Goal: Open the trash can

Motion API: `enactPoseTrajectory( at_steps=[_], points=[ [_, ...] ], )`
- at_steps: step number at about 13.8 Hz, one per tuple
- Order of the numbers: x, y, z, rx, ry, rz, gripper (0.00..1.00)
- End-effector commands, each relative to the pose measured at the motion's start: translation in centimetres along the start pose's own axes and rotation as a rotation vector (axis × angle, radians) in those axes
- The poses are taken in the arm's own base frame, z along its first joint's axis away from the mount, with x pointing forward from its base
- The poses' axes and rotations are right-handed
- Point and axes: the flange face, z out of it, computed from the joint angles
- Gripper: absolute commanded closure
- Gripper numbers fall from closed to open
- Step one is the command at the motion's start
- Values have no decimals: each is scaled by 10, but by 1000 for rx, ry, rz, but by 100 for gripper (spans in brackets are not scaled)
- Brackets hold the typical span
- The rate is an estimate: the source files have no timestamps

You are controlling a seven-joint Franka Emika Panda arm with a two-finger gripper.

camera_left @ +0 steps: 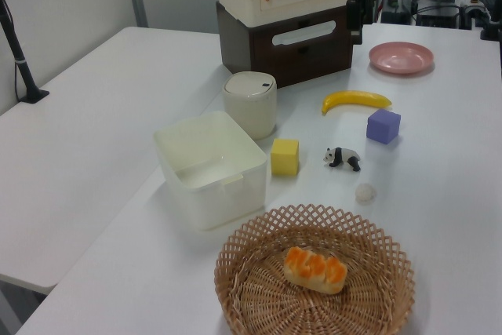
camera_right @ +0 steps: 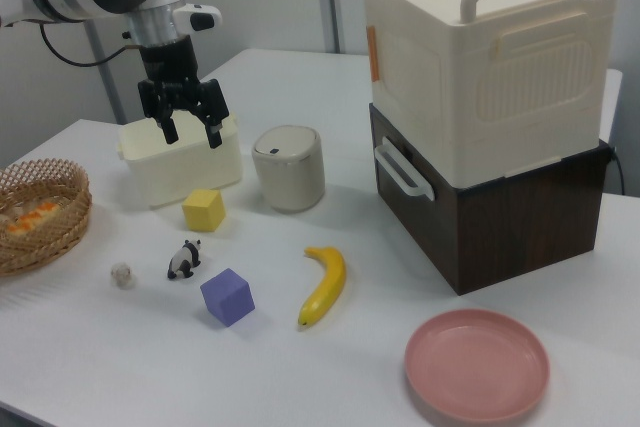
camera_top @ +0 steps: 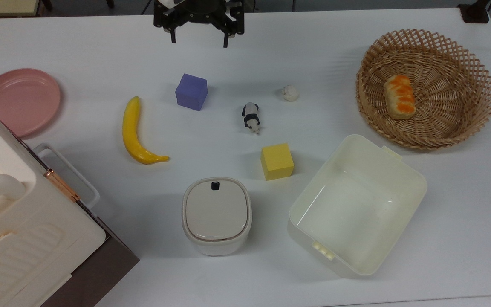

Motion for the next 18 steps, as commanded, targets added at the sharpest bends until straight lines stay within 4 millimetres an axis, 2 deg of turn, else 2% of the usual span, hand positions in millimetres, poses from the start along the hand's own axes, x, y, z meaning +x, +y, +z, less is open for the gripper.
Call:
enactPoseTrajectory(
  at_steps=[1, 4, 7, 12, 14, 18],
  points=[
    [-1, 1, 2, 23, 12, 5, 0],
    [2, 1, 19, 51, -21, 7, 0],
    [4, -12, 44, 51, -49, -24, 3],
    [5, -13, 65, 50, -53, -42, 3],
    [9, -5, 67, 51, -31, -35, 4],
    [33, 45, 54, 51, 170, 57, 4]
  ],
)
